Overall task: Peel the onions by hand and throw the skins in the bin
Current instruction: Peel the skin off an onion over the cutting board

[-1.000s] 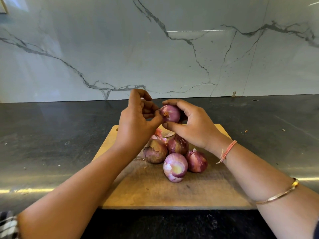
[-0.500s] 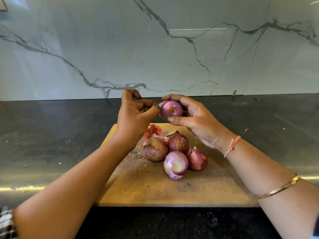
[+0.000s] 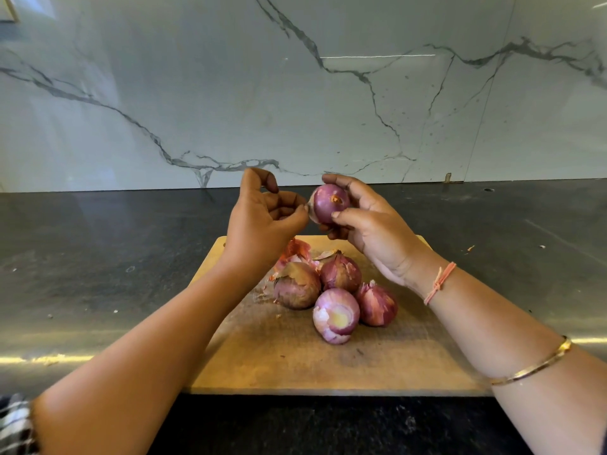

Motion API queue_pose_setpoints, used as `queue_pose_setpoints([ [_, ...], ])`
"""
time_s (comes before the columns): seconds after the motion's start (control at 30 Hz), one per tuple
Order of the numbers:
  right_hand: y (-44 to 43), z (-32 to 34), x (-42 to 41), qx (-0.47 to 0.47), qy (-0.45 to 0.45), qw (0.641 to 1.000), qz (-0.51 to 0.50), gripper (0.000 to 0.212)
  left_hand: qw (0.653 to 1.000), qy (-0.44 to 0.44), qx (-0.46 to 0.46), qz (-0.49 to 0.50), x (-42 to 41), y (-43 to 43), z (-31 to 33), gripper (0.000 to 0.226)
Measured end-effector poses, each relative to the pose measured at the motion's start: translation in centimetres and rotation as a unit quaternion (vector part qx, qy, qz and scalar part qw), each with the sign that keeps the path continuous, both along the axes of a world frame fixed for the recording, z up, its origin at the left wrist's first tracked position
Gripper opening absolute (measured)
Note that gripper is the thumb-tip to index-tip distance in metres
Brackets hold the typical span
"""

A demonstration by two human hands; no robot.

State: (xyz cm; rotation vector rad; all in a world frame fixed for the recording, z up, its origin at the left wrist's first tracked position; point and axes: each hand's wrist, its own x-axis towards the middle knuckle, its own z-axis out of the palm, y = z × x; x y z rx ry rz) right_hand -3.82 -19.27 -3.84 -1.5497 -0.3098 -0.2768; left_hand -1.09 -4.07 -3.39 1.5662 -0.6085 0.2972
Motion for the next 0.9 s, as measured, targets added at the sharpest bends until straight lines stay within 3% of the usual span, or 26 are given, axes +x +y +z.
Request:
queue_pose_setpoints([
  [0.17,0.3,0.0,-0.1,-0.013,0.016,0.999,-0.027,0.020,0.997,-0.064,0.051,-0.006,-0.8,-0.6,-0.3,0.041],
  [0.43,0.2,0.6,-0.1,0.091,0.061,0.994,-0.002,0.011,0.988,0.081,-0.082,-0.102,-0.6,-0.9,-0.1,0.040],
  [0.53,0.0,0.9,-0.5,0.160,0.068,0.984,0.028,0.009,0.976,0.129,-0.157,-0.079,0.1,-0.1,0.2,0.036],
  [0.6,-0.1,1.2,-0.7,0.174,0.061,0.982,0.040,0.014,0.987,0.112,-0.114,-0.013,0.9,0.7,0.2,0.035],
  [0.7,-0.2,1.2,-0.8,0.155,0.071,0.985,0.032,0.018,0.997,0.050,0.025,0.051,1.0,1.0,0.0,0.036],
  [0.9,-0.3,1.1,-0.7,0.149,0.100,0.983,0.041,0.015,0.975,-0.042,0.204,0.082,0.5,0.5,-0.5,0.023],
])
